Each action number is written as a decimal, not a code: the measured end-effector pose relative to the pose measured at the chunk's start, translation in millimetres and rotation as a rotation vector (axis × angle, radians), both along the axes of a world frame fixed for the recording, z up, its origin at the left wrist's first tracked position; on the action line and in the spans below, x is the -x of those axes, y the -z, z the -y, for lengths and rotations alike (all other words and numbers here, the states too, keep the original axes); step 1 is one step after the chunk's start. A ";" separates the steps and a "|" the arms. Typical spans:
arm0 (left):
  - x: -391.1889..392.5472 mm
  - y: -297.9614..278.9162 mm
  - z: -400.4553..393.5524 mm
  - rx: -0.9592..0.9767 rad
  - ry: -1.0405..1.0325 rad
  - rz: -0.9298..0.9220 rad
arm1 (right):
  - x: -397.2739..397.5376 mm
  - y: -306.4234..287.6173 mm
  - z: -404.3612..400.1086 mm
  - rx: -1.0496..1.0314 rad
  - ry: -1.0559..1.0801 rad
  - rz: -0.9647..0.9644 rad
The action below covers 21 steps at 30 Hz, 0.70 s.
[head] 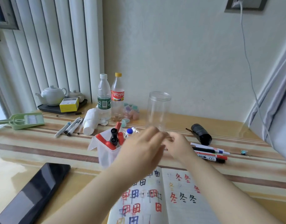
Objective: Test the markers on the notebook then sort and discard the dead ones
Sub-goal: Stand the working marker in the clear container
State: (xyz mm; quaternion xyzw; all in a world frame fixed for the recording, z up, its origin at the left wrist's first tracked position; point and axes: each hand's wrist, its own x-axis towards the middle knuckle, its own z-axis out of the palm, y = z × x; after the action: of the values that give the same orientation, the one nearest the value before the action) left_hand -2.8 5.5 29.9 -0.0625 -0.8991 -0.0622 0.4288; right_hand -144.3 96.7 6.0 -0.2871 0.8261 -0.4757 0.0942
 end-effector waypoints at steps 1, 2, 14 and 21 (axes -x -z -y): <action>9.2 8.7 -6.2 -0.006 0.017 0.050 | 7.1 0.4 6.1 -0.056 -0.033 -0.047; 17.8 19.0 -10.1 -0.026 0.021 0.101 | 14.1 1.5 13.0 -0.095 -0.068 -0.059; 49.7 85.9 -2.1 -0.478 -0.211 0.348 | 44.9 42.6 72.6 -0.393 -0.094 -0.411; 56.1 69.3 1.1 -0.636 -0.245 0.257 | 13.6 36.3 19.7 0.190 0.094 0.214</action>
State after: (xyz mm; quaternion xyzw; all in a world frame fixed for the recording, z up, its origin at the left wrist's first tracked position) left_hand -58.9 4.5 -39.4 0.1905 -0.8821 -0.2944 0.3146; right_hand -157.9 77.0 -30.3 -0.2034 0.7749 -0.5837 0.1319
